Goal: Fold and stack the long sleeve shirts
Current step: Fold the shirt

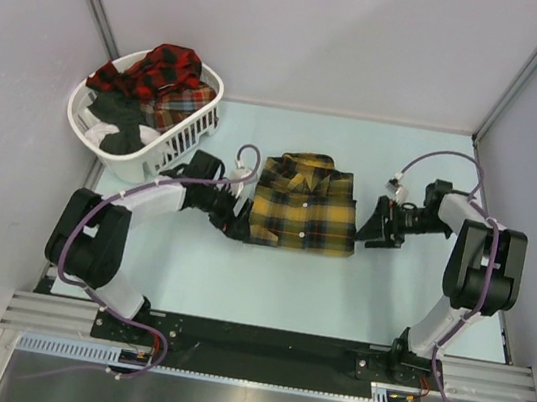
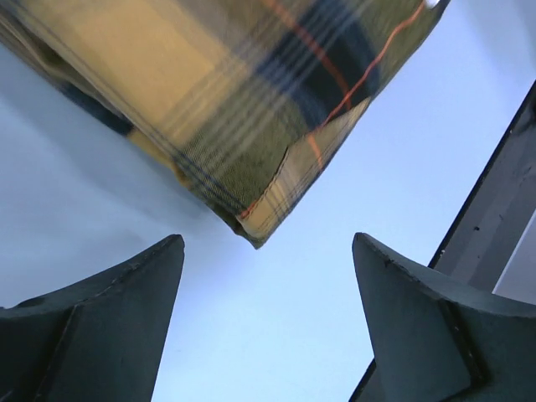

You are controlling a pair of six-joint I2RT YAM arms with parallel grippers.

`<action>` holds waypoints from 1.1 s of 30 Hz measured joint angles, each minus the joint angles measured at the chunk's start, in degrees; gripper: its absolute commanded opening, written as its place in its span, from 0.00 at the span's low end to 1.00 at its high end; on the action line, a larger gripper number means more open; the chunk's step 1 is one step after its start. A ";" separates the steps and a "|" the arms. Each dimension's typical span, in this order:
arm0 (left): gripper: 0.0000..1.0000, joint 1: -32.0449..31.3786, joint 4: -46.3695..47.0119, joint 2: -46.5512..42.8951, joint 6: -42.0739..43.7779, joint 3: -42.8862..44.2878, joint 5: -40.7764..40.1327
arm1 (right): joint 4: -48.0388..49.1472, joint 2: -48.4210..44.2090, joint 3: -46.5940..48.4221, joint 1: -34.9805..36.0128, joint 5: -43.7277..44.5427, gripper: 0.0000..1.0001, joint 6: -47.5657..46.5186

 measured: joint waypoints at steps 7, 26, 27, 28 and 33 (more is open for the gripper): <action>0.79 -0.17 9.25 2.43 -1.97 -6.01 1.20 | 11.26 -2.10 -9.16 4.50 5.20 0.77 -1.07; 0.00 -2.08 5.03 4.59 -4.50 -5.64 8.37 | 8.85 -5.03 -9.57 8.24 7.56 0.00 -4.26; 0.02 -2.19 3.98 3.93 -4.52 -5.66 8.57 | 6.67 -5.03 -8.22 8.35 7.56 0.00 -5.25; 0.12 -2.23 3.21 3.50 -4.59 -5.64 8.74 | 4.20 -4.66 -6.58 8.44 7.54 0.07 -6.58; 0.52 -1.97 -1.09 3.13 -4.48 -5.18 9.16 | -9.05 1.79 3.21 8.57 6.82 0.75 -13.35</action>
